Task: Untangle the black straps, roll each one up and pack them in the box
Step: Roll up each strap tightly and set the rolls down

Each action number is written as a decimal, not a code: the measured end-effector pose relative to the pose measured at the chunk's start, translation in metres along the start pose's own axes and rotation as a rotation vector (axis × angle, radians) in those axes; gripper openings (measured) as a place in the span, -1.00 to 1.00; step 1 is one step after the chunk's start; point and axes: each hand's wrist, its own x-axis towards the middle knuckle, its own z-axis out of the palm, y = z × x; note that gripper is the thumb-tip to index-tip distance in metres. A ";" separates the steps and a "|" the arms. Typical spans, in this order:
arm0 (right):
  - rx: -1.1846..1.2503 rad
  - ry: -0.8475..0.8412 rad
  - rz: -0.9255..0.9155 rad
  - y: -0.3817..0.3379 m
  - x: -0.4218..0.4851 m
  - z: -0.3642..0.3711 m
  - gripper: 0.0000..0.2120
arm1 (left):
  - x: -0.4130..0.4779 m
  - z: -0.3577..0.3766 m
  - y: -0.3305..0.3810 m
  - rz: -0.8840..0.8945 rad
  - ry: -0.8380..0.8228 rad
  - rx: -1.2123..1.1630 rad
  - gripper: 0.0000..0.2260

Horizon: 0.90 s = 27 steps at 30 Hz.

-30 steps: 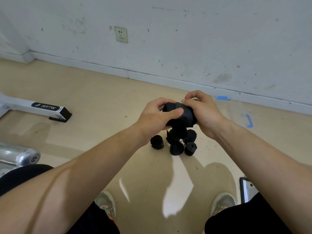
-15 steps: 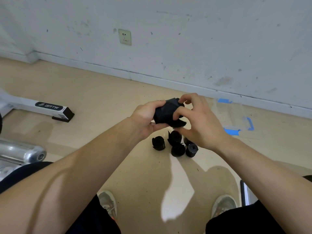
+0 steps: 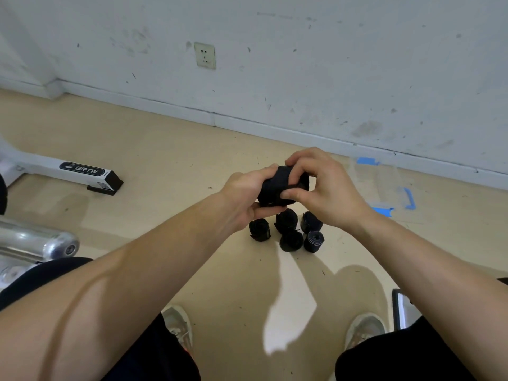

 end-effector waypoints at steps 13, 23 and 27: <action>0.127 -0.121 0.212 -0.005 0.007 -0.006 -0.44 | -0.023 -0.018 0.001 0.204 -0.100 0.416 -0.67; 0.445 -0.306 0.404 0.008 0.006 0.003 -0.54 | -0.010 -0.044 -0.012 0.103 -0.211 0.325 -0.63; 0.538 -0.437 0.461 0.032 0.006 0.034 -0.71 | 0.020 -0.052 -0.023 0.109 -0.051 0.505 -0.68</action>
